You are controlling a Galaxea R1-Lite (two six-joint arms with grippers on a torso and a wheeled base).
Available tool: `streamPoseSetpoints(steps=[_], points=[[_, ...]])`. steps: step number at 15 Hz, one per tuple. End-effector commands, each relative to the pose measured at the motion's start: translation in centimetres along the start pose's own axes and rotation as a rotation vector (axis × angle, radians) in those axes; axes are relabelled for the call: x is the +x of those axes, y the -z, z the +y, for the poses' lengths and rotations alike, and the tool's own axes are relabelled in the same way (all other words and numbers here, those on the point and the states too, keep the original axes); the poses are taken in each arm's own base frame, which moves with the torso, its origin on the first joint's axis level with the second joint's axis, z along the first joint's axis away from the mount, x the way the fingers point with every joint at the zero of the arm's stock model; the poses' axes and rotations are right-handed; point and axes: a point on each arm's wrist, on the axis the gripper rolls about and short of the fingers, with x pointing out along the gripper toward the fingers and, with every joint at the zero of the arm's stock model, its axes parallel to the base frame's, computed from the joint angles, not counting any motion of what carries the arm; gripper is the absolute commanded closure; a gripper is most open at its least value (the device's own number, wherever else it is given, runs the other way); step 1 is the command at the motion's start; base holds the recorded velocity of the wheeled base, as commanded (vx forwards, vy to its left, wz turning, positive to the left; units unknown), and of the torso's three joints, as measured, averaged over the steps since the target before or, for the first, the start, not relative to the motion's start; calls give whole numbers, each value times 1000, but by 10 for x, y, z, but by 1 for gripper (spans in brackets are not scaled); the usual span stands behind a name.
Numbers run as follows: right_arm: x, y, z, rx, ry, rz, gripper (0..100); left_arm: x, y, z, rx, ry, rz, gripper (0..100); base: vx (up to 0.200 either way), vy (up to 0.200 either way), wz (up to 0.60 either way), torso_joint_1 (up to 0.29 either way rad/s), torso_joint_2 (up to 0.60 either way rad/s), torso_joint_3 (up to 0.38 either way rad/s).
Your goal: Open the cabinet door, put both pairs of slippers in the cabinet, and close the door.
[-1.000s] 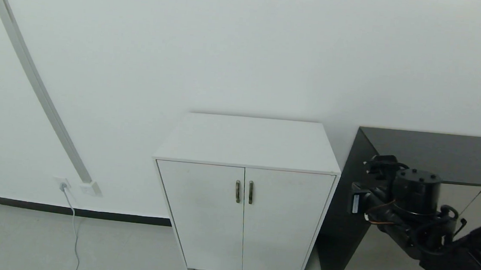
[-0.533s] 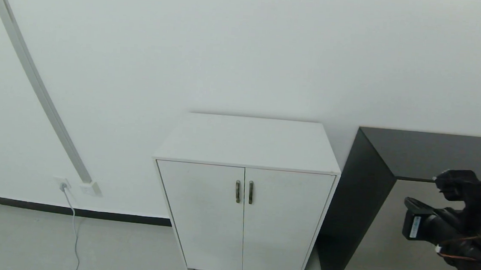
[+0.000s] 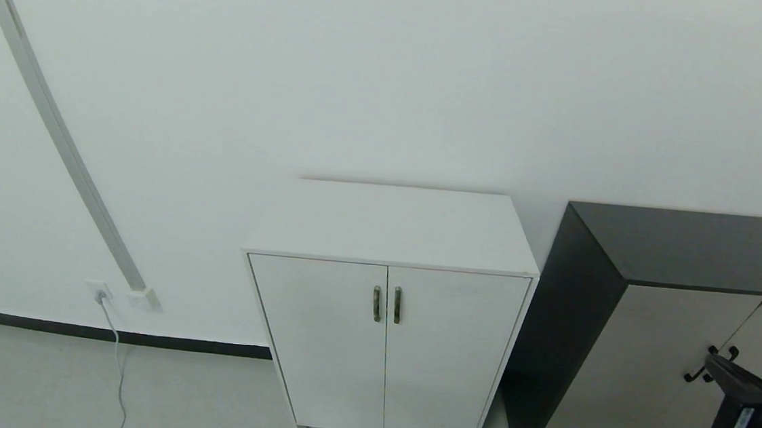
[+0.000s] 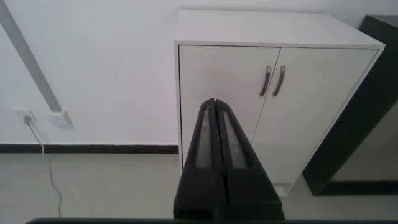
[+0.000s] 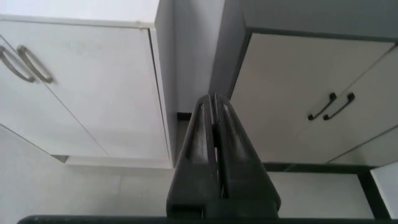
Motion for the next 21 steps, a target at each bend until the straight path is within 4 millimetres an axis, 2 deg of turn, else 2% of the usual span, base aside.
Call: streamPoseSetpoints(steps=[1,4,5,6,8,11,17,21], points=[[-16,3,-6,8,0,-21,100,0,0,0,0,0,0,100,0,0,0,0,0,0],[-39,6,-15,3,-6,-7,100,0,0,0,0,0,0,100,0,0,0,0,0,0],[-39,6,-15,3,-6,-7,100,0,0,0,0,0,0,100,0,0,0,0,0,0],[-54,7,-20,0,-8,0,100,0,0,0,1,0,0,100,0,0,0,0,0,0],[-65,9,-24,-4,-22,12,100,0,0,0,1,0,0,100,0,0,0,0,0,0],[-86,21,-30,-15,-132,51,100,0,0,0,1,1,0,100,0,0,0,0,0,0],[-100,39,-33,-28,-217,112,100,0,0,0,1,0,0,100,0,0,0,0,0,0],[-104,59,-33,-46,-277,197,100,0,0,0,1,0,0,100,0,0,0,0,0,0]])
